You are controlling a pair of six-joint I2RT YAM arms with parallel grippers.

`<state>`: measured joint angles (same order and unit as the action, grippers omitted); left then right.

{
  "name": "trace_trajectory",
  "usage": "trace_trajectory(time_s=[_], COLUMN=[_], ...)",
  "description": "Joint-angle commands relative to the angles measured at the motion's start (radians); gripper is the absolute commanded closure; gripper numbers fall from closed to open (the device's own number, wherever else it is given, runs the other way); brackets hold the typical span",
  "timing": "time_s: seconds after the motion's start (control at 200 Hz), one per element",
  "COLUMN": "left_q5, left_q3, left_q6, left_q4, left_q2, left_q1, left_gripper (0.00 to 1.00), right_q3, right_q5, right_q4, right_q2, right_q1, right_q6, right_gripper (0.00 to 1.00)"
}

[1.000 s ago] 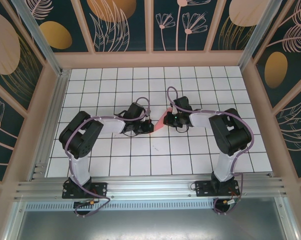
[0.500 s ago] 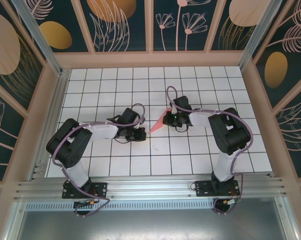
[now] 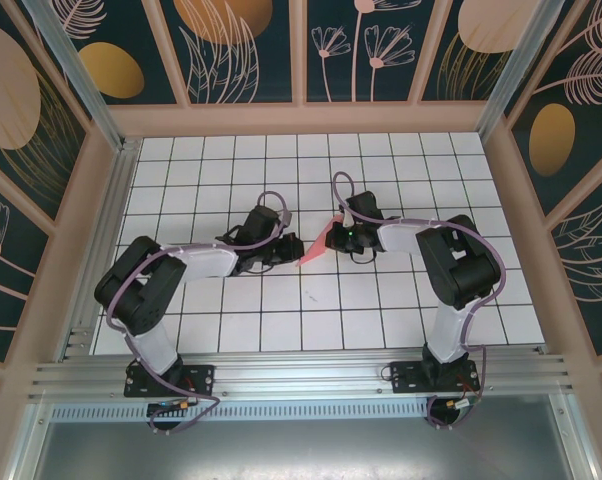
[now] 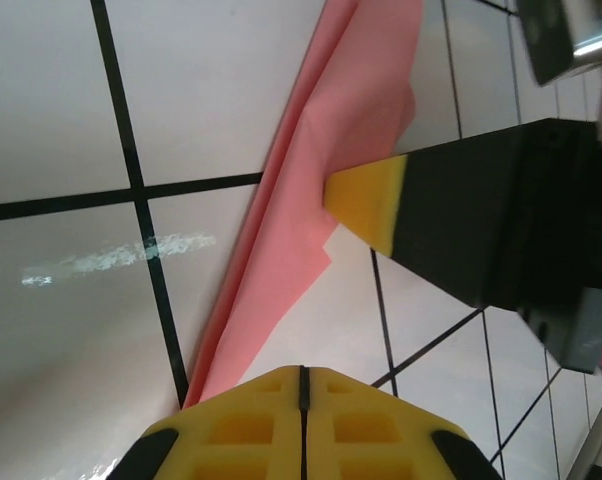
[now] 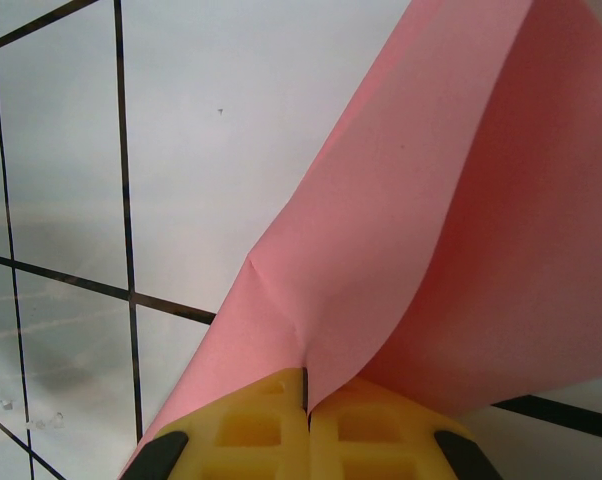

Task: Fold a paper plane with a square sheet of paper (pick it up from the middle)
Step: Fold the wing for the fifth time at the center of the table.

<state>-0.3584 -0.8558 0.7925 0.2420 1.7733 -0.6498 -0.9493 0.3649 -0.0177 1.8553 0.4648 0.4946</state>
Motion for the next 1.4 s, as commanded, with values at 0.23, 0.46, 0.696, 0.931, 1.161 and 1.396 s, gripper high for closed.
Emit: trace_trajectory(time_s=[0.23, 0.46, 0.696, 0.931, 1.161, 1.396], left_q5=[-0.015, -0.068, 0.001, 0.039, 0.029, 0.033], left_q3=[-0.055, -0.07, -0.06, -0.033, -0.02, -0.026], left_q6=[0.031, 0.018, -0.027, -0.029, -0.025, -0.027], left_q4=[0.035, 0.007, -0.106, -0.147, -0.139, -0.152], left_q2=[0.106, 0.147, 0.16, 0.173, 0.188, 0.203], left_q1=[-0.01, -0.017, -0.016, -0.017, -0.017, -0.017], left_gripper=[0.95, 0.95, 0.96, 0.96, 0.97, 1.0], right_q3=[0.011, 0.001, -0.005, -0.006, 0.041, 0.0], right_q5=[-0.06, -0.06, -0.061, -0.099, -0.164, -0.17], right_q4=[0.11, 0.114, 0.121, 0.146, 0.099, 0.058], right_q2=[0.064, 0.067, 0.055, -0.055, -0.203, -0.207], right_q1=[0.006, 0.007, 0.007, 0.001, -0.008, 0.074], right_q6=[-0.026, -0.027, -0.025, -0.014, 0.053, 0.121], right_gripper=[1.0, 1.0, 1.0, 0.9, 0.73, 0.83])
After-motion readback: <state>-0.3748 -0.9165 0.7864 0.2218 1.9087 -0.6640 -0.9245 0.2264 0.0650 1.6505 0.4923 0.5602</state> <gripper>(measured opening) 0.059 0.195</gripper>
